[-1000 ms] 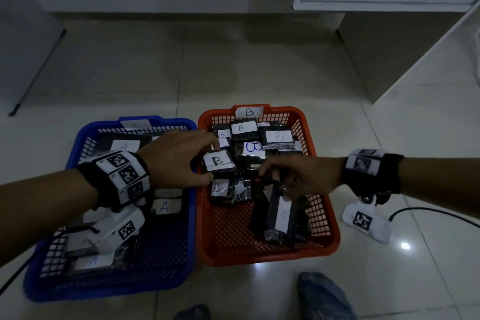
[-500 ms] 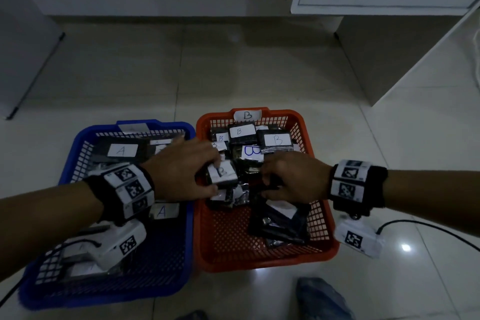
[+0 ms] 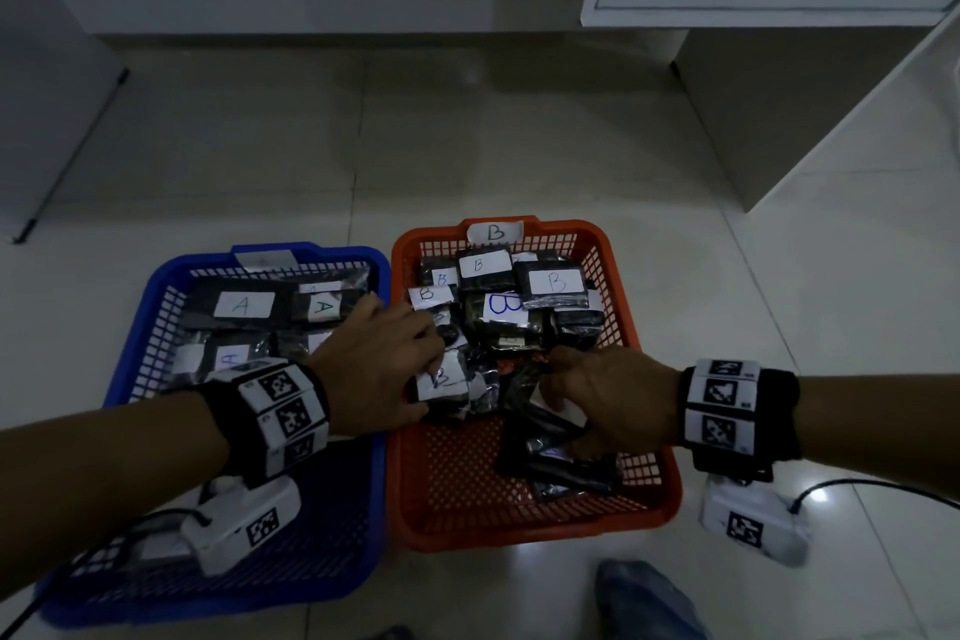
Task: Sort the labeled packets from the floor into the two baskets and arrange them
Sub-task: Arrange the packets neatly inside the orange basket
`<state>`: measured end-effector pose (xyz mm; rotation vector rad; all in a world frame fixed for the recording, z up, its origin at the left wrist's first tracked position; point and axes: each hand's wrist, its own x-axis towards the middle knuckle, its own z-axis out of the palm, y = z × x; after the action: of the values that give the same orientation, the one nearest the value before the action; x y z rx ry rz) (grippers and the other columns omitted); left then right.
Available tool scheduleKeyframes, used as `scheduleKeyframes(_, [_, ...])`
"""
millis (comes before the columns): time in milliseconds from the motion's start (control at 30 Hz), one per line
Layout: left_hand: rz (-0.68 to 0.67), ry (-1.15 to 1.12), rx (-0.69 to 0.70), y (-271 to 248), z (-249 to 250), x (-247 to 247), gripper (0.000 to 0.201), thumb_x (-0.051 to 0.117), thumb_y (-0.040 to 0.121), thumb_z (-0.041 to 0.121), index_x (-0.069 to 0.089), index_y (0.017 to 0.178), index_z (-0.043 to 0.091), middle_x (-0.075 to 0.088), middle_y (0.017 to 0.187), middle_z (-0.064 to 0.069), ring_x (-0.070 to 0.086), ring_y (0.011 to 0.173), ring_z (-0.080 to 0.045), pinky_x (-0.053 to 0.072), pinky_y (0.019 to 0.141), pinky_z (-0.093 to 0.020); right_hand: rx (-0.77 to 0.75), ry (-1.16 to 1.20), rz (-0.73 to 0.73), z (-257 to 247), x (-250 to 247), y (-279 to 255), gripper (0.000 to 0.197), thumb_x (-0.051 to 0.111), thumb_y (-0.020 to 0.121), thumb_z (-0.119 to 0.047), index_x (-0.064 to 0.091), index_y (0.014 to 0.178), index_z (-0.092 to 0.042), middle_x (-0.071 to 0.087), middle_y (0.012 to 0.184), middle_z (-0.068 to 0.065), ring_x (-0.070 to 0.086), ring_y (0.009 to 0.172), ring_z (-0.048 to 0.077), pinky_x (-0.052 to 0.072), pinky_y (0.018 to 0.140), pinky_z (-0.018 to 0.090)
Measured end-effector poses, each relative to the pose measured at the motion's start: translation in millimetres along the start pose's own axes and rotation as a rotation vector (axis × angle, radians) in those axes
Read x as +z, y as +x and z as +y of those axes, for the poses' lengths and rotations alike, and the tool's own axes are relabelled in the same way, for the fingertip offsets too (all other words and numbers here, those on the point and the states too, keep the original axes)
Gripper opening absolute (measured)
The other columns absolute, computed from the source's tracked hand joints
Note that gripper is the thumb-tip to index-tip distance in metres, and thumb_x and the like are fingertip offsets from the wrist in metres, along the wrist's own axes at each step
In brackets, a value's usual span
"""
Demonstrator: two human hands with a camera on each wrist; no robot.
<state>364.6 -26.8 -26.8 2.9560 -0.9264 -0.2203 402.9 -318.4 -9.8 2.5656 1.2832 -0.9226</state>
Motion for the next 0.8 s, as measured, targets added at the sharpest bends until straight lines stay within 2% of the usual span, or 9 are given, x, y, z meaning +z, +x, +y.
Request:
scheduleKeyframes(100, [-0.009,-0.025,-0.015,-2,-2,-1,0.044,0.058,0.071,0.07,0.055,0.1,0.037,0.05,0.11,0.014,0.046,0.103,-0.011,0.027,0.087,-0.034,0.019,0.102,0.037,4,6,-1,0.057,0.075,0.077,-0.058,0.059,0.12,-0.023,0.043,0.123,0.001,0.057,0.102,0.022,0.053,0.085,0.038])
scheduleKeyframes(200, [0.011,-0.057,-0.042,-2,-4,-9,0.041,0.051,0.078,0.072,0.054,0.101,0.038,0.048,0.114,0.015,0.042,0.108,-0.009,0.03,0.097,-0.037,0.01,0.189,0.078,7,12,-2,0.061,0.076,0.077,-0.058,0.057,0.121,-0.02,0.042,0.122,0.001,0.053,0.103,0.021,0.053,0.087,0.039])
scheduleKeyframes(267, [0.055,-0.078,-0.09,-1,-6,-16,0.031,0.049,0.084,0.063,0.053,0.101,0.037,0.049,0.111,0.015,0.043,0.107,-0.009,0.031,0.099,-0.037,-0.014,0.219,0.102,8,7,-5,0.062,0.077,0.076,-0.057,0.056,0.12,-0.019,0.044,0.121,0.0,0.053,0.103,0.019,0.054,0.087,0.039])
scheduleKeyframes(400, [0.15,-0.095,-0.25,0,-25,-24,0.013,0.045,0.085,0.036,0.052,0.096,0.034,0.051,0.102,0.012,0.048,0.096,-0.013,0.036,0.087,-0.037,-0.047,0.294,0.229,8,-38,3,0.048,0.079,0.079,-0.037,0.057,0.118,-0.018,0.043,0.119,-0.004,0.053,0.1,0.011,0.056,0.084,0.026])
scheduleKeyframes(467, [0.166,-0.132,-0.339,-1,-37,-23,0.013,0.052,0.085,0.025,0.053,0.095,0.033,0.052,0.1,0.011,0.048,0.097,-0.016,0.035,0.086,-0.04,-0.085,0.257,0.345,9,-61,23,0.047,0.077,0.078,-0.038,0.06,0.118,-0.02,0.043,0.12,-0.005,0.051,0.101,0.011,0.055,0.086,0.028])
scheduleKeyframes(533, [0.155,-0.203,-0.397,-3,-44,-22,0.015,0.058,0.087,0.021,0.054,0.097,0.032,0.053,0.103,0.01,0.047,0.102,-0.016,0.033,0.089,-0.041,-0.114,0.157,0.37,8,-76,47,0.05,0.075,0.077,-0.044,0.061,0.12,-0.023,0.044,0.127,-0.004,0.049,0.107,0.013,0.05,0.092,0.035])
scheduleKeyframes(667, [0.143,-0.284,-0.335,-4,-41,-21,0.021,0.055,0.091,0.04,0.053,0.111,0.034,0.051,0.111,0.014,0.044,0.103,-0.011,0.038,0.092,-0.042,-0.137,-0.009,0.231,3,-85,81,0.052,0.075,0.08,-0.043,0.06,0.126,-0.025,0.044,0.135,-0.003,0.047,0.121,0.019,0.041,0.103,0.048])
scheduleKeyframes(733, [0.106,-0.28,-0.245,-2,-34,-25,0.035,0.047,0.088,0.058,0.051,0.116,0.037,0.046,0.112,0.017,0.041,0.103,-0.007,0.037,0.093,-0.038,-0.139,-0.029,0.224,4,-82,88,0.051,0.074,0.081,-0.044,0.06,0.126,-0.026,0.045,0.133,-0.003,0.047,0.121,0.019,0.042,0.101,0.05])
scheduleKeyframes(800, [0.056,-0.229,-0.154,-1,-27,-27,0.043,0.048,0.085,0.068,0.052,0.117,0.039,0.044,0.116,0.018,0.039,0.107,-0.005,0.032,0.096,-0.034,-0.141,-0.022,0.247,6,-77,87,0.051,0.071,0.082,-0.047,0.06,0.127,-0.026,0.046,0.133,-0.003,0.047,0.121,0.018,0.044,0.1,0.048])
